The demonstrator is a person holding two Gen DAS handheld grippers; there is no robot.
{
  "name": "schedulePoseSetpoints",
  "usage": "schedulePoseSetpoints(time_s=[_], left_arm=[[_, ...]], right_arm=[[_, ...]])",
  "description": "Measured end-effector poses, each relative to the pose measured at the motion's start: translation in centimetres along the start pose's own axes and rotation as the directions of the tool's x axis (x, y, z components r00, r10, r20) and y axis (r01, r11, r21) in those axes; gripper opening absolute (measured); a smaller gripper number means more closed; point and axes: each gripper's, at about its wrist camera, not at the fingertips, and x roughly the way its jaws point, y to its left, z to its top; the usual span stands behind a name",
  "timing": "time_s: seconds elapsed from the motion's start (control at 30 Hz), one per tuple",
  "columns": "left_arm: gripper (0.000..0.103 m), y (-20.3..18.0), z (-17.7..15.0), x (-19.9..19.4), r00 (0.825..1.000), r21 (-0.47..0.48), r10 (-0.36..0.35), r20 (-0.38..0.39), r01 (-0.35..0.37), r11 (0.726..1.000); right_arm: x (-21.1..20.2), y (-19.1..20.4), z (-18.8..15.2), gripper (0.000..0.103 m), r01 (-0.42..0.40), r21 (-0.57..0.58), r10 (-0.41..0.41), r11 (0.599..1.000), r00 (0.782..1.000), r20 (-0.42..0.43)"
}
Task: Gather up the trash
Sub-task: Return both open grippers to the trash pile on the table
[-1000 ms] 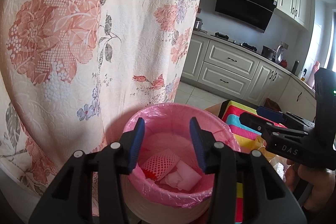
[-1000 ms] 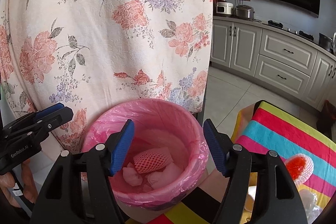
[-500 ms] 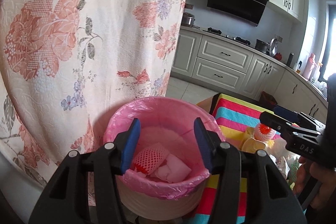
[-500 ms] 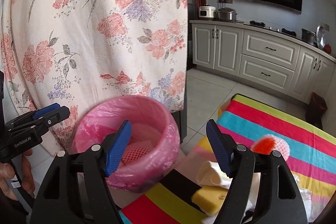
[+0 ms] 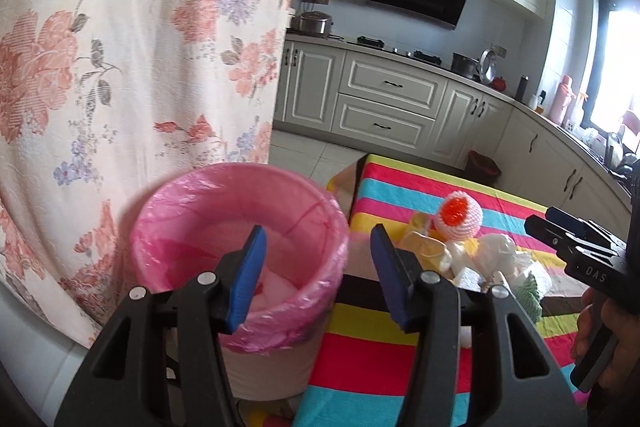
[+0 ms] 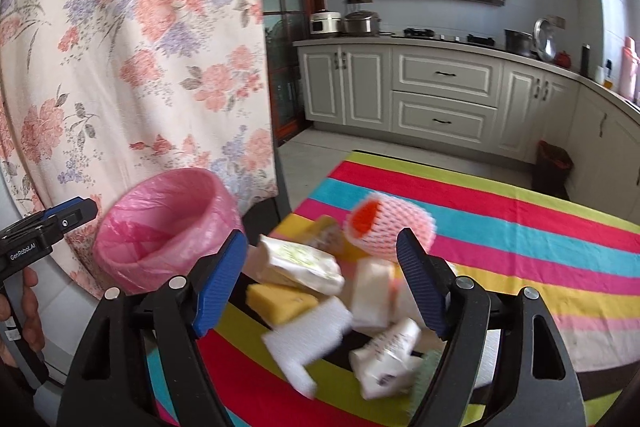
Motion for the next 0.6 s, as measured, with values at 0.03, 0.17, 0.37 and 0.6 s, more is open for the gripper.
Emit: schedulePoseSetpoints(time_s=[0.03,0.17,0.37,0.6], left_arm=[[0.052,-0.5,-0.1,0.1,1.000,0.006,-0.005,-0.004,0.005,1.000],[0.054,-2.7,-0.8,0.3,0.999,0.032,-0.026,-0.020,0.027,0.999],[0.054,-5.9,-1.8,1.1,0.996,0.067,-0.061,-0.059,0.065,0.996],[0.054,-8.9,-2.9,2.1,0.992,0.101,-0.087,-0.096,0.097,0.990]], right_arm=[[-0.5,-0.8,-0.5,0.074,0.012,0.010,-0.012,1.000,1.000,-0.001],[-1.9,-3.2,-2.0,0.074,0.043,0.038,-0.043,0.998,0.999,-0.006],[-3.6,-6.5,-4.1,0.075,0.081,0.086,-0.080,0.993,0.997,-0.017],[-4.6,-9.0,-6.6,0.076,0.106,0.123,-0.102,0.987,0.994,-0.041]])
